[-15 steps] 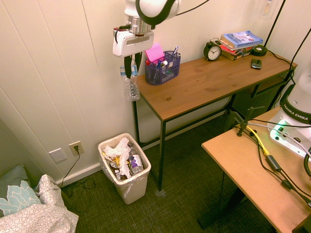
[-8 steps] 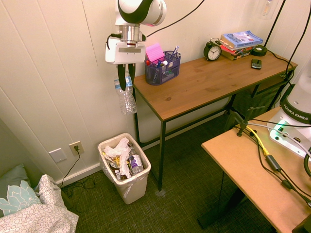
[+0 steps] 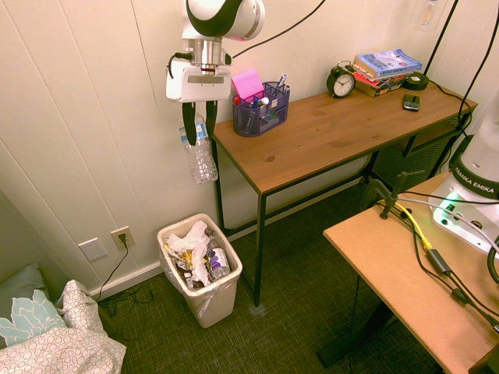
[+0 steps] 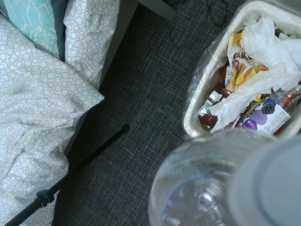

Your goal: Throw the bottle in the trash bin

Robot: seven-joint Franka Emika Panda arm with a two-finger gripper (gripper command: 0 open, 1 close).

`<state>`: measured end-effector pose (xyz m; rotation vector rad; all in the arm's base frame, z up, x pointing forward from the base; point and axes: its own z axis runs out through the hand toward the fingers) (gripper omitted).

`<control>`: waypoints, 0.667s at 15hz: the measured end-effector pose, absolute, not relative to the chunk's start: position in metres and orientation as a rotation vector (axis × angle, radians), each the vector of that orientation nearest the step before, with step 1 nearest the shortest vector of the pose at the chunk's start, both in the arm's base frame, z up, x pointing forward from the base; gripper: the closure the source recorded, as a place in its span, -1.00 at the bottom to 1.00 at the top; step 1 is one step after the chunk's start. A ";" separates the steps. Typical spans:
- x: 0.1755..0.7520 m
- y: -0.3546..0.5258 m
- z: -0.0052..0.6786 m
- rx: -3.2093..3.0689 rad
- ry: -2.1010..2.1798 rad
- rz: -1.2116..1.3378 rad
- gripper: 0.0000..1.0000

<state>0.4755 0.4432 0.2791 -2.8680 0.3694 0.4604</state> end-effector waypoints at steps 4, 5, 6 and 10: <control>0.477 0.442 0.285 -2.862 0.376 0.448 -1.00; 0.480 0.440 0.288 -2.859 0.389 0.436 -1.00; 0.483 0.436 0.291 -2.855 0.418 0.413 -1.00; 0.488 0.386 0.318 -2.863 0.623 0.207 -1.00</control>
